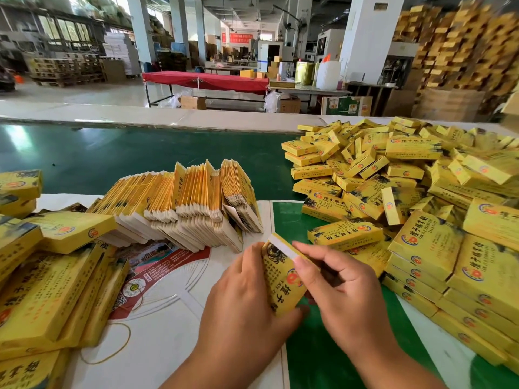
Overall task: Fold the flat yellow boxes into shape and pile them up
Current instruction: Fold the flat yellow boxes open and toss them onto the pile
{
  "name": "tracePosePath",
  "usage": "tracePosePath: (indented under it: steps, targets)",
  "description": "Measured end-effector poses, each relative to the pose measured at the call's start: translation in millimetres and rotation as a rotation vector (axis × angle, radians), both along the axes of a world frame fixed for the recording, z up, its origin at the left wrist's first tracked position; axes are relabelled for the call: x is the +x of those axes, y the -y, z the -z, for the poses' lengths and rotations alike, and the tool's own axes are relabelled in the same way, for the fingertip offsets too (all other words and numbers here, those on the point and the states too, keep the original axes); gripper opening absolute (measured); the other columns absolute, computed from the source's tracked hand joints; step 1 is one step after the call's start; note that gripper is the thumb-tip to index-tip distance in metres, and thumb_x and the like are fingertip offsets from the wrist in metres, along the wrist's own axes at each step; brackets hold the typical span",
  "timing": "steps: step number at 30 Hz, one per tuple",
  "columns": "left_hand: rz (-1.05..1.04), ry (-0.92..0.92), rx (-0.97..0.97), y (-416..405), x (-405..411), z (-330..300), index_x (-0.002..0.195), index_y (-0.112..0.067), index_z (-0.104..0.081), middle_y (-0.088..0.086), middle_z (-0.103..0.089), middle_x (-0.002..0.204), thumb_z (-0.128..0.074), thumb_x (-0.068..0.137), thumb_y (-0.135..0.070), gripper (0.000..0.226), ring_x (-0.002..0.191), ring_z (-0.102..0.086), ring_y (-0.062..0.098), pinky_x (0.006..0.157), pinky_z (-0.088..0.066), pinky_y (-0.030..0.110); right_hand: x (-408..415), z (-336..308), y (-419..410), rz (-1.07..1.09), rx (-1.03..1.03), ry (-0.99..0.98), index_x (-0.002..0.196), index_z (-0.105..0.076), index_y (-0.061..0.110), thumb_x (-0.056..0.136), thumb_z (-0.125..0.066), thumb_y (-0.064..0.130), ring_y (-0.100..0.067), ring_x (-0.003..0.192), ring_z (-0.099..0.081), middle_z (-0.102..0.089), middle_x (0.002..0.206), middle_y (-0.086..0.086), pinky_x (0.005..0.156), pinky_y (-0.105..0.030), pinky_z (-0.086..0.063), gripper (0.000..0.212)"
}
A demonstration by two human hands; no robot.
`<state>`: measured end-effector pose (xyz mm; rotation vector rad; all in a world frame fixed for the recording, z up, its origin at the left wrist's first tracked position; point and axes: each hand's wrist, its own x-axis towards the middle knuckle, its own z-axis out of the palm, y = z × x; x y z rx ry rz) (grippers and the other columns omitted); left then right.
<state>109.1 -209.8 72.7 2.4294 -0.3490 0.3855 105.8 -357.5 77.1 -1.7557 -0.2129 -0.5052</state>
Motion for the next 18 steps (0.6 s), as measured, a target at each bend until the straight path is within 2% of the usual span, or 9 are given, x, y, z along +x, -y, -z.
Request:
tracePosePath:
  steps: [4,6,12,15,18]
  targets:
    - [0.004,0.080,0.039,-3,3,0,0.126,-0.042,-0.028,-0.025,-0.044,0.103,-0.064,0.061,-0.063,0.078,0.090,-0.044,0.000,0.067,-0.032,0.009,1,-5,0,0.017,-0.006,0.053,0.094,-0.076,0.033,0.085,-0.063,0.041,-0.006,0.071,-0.071,-0.076,0.080,0.013,0.056,-0.016,-0.054,0.017]
    - [0.015,0.088,0.052,-2,3,-2,0.126,-0.042,-0.030,-0.025,-0.044,0.103,-0.065,0.060,-0.061,0.077,0.089,-0.044,-0.001,0.067,-0.032,0.006,2,-6,3,0.041,0.005,0.067,0.087,-0.077,0.035,0.086,-0.065,0.037,-0.005,0.069,-0.070,-0.075,0.077,0.012,0.056,-0.015,-0.053,0.012]
    - [0.050,0.080,0.053,-3,2,-4,0.125,-0.044,-0.030,-0.028,-0.042,0.102,-0.067,0.059,-0.060,0.077,0.089,-0.039,-0.003,0.068,-0.034,0.006,3,-6,8,0.077,0.085,0.048,0.085,-0.077,0.030,0.085,-0.064,0.031,-0.006,0.058,-0.066,-0.073,0.068,0.003,0.049,-0.018,-0.051,0.013]
    - [0.052,0.078,0.077,-2,1,-4,0.131,-0.041,-0.032,-0.026,-0.044,0.106,-0.065,0.060,-0.059,0.080,0.092,-0.041,-0.003,0.072,-0.035,0.010,4,-7,10,0.114,0.022,0.060,0.085,-0.076,0.030,0.084,-0.064,0.032,-0.007,0.059,-0.067,-0.073,0.068,0.006,0.049,-0.022,-0.054,0.012]
    - [0.036,0.065,0.108,-1,1,-3,0.134,-0.037,-0.031,-0.023,-0.046,0.110,-0.063,0.061,-0.058,0.082,0.095,-0.044,0.001,0.078,-0.036,0.015,3,-7,10,0.146,-0.102,0.074,0.079,-0.077,0.026,0.085,-0.064,0.035,-0.010,0.061,-0.068,-0.073,0.068,0.008,0.049,-0.032,-0.055,0.017]
